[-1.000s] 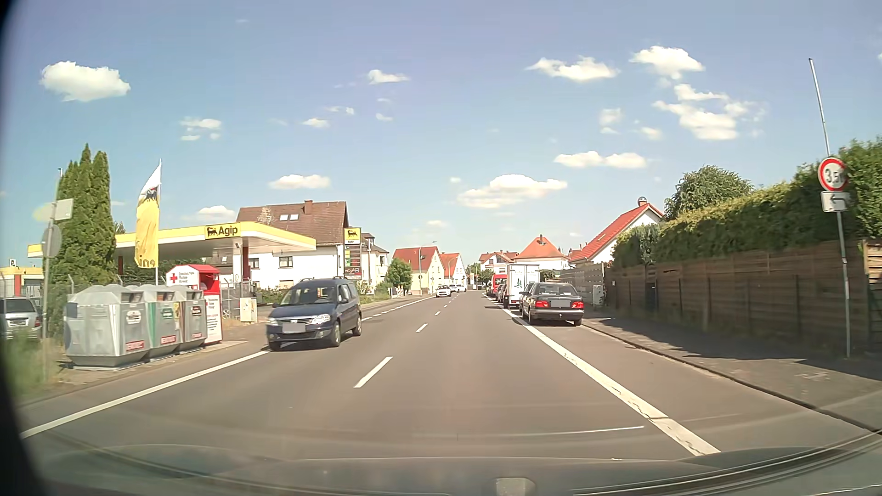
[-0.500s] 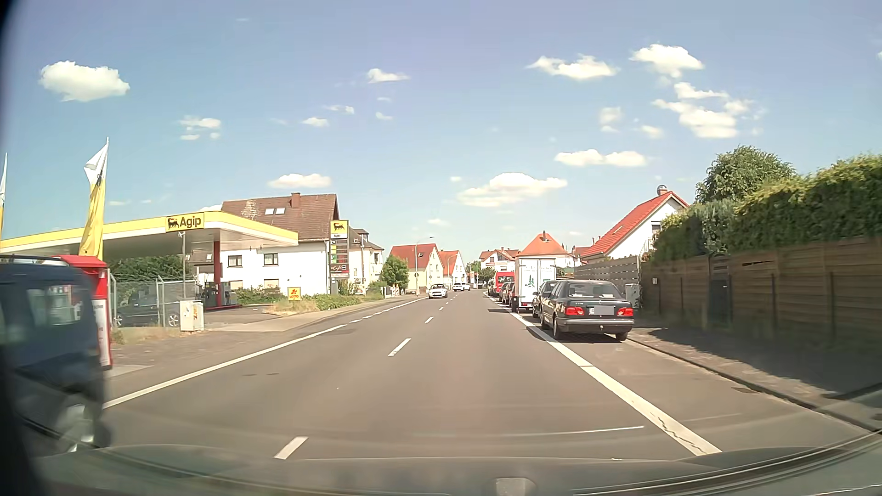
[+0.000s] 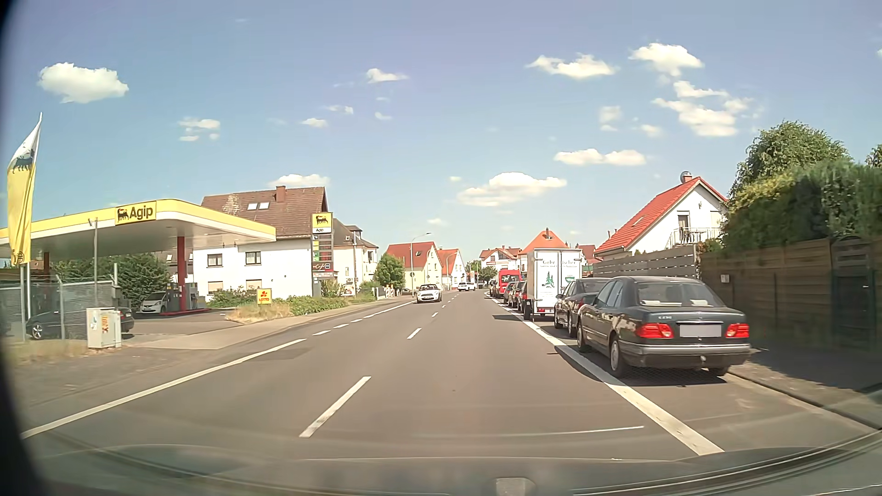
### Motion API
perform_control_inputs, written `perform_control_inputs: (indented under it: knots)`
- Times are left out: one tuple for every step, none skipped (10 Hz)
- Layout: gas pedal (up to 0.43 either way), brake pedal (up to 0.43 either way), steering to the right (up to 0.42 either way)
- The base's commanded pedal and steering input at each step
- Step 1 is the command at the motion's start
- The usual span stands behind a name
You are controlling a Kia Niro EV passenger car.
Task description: Follow the waypoints while adhering to traffic rules and regulations
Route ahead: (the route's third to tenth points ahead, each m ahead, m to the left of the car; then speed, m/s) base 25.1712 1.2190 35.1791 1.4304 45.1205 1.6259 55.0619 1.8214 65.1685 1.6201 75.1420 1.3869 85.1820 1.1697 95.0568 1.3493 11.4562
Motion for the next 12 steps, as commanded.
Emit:
perform_control_inputs:
  knots:
    - [0.000, 0.030, -0.001]
    - [0.000, 0.030, 0.000]
    - [0.000, 0.030, -0.001]
    - [0.000, 0.030, 0.000]
    - [0.000, 0.030, -0.001]
    - [0.000, 0.030, 0.000]
    - [0.000, 0.030, 0.000]
    - [0.000, 0.030, 0.000]
    - [0.008, 0.030, 0.000]
    - [0.008, 0.030, 0.000]
    - [0.008, 0.030, 0.000]
    - [0.008, 0.030, -0.001]
